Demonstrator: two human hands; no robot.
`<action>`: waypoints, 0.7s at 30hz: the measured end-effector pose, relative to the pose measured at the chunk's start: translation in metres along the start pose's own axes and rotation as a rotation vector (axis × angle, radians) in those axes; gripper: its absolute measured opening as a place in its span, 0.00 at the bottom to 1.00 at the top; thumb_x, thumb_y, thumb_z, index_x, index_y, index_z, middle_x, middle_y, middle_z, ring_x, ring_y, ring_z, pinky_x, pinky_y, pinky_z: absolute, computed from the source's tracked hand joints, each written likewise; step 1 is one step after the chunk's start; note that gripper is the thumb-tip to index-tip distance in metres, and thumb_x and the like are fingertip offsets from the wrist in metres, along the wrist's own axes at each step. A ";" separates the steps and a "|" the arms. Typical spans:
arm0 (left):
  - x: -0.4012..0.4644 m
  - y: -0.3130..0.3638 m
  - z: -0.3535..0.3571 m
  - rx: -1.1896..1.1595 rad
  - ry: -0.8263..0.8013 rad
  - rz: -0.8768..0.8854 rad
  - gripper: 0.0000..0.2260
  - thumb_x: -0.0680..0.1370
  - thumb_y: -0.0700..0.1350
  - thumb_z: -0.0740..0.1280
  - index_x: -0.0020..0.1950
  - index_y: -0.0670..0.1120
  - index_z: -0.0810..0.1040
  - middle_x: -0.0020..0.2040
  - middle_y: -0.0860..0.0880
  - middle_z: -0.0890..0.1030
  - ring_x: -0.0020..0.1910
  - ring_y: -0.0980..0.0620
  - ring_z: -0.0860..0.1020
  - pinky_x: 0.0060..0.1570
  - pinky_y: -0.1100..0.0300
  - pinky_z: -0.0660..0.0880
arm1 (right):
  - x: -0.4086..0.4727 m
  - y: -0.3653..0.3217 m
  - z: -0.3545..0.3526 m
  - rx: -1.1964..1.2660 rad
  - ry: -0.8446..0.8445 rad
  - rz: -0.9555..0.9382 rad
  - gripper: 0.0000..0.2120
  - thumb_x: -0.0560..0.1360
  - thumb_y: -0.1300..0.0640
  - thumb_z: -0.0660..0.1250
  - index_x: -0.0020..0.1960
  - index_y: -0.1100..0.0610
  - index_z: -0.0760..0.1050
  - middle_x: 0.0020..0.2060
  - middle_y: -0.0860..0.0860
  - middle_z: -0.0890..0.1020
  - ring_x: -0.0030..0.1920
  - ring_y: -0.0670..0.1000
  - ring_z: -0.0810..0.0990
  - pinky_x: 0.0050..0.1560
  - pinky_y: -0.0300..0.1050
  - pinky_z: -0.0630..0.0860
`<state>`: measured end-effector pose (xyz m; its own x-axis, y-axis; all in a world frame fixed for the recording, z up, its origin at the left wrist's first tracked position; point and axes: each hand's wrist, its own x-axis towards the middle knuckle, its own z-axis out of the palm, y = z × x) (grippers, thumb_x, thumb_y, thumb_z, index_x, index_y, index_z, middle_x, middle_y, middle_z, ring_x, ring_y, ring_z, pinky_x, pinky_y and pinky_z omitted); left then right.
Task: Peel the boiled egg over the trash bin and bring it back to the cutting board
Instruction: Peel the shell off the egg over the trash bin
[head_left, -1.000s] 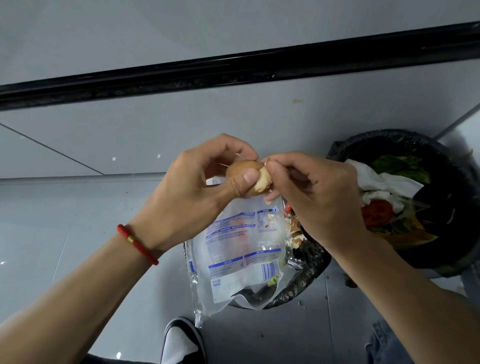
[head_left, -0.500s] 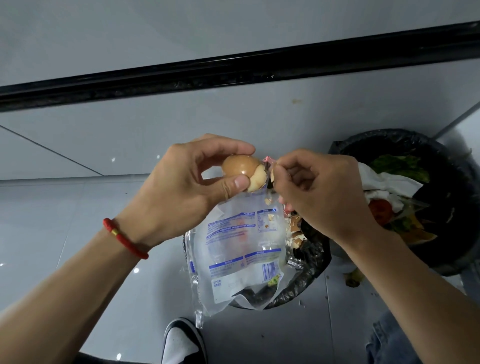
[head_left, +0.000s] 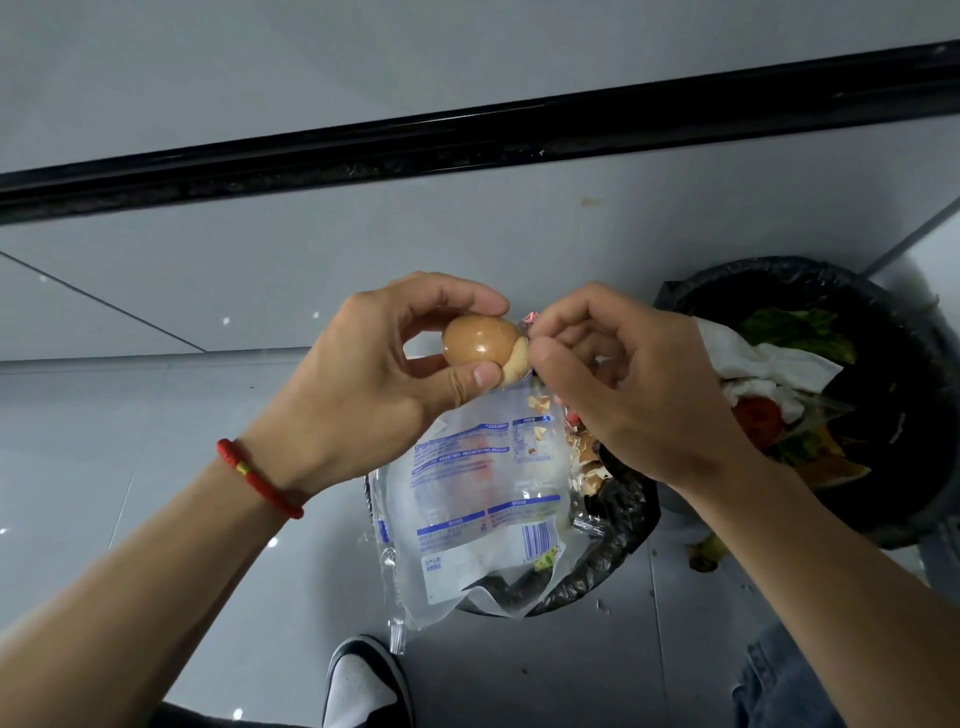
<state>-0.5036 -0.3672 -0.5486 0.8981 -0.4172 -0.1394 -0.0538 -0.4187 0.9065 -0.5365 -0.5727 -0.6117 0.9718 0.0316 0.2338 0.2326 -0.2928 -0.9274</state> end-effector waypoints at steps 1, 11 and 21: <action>-0.001 0.001 0.001 -0.009 -0.005 -0.001 0.16 0.73 0.37 0.76 0.60 0.47 0.81 0.56 0.49 0.84 0.59 0.53 0.82 0.55 0.58 0.83 | -0.001 -0.001 0.002 0.016 -0.018 0.031 0.13 0.76 0.46 0.70 0.50 0.56 0.82 0.34 0.45 0.84 0.31 0.49 0.83 0.32 0.41 0.78; -0.001 0.000 0.002 -0.047 -0.019 -0.008 0.17 0.74 0.33 0.75 0.61 0.42 0.80 0.55 0.47 0.84 0.59 0.50 0.83 0.56 0.55 0.83 | -0.001 0.006 0.005 0.069 -0.023 -0.002 0.10 0.83 0.58 0.65 0.49 0.61 0.82 0.29 0.51 0.83 0.23 0.50 0.80 0.28 0.44 0.77; -0.001 -0.002 0.002 0.176 -0.034 0.032 0.19 0.73 0.41 0.78 0.63 0.50 0.82 0.57 0.53 0.82 0.58 0.53 0.82 0.57 0.56 0.82 | -0.002 0.006 0.008 0.205 -0.032 0.067 0.08 0.82 0.59 0.67 0.53 0.63 0.82 0.32 0.46 0.85 0.28 0.44 0.83 0.31 0.38 0.79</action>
<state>-0.5053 -0.3678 -0.5512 0.8797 -0.4580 -0.1278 -0.1602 -0.5386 0.8272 -0.5369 -0.5671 -0.6202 0.9854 0.0500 0.1630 0.1672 -0.0947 -0.9814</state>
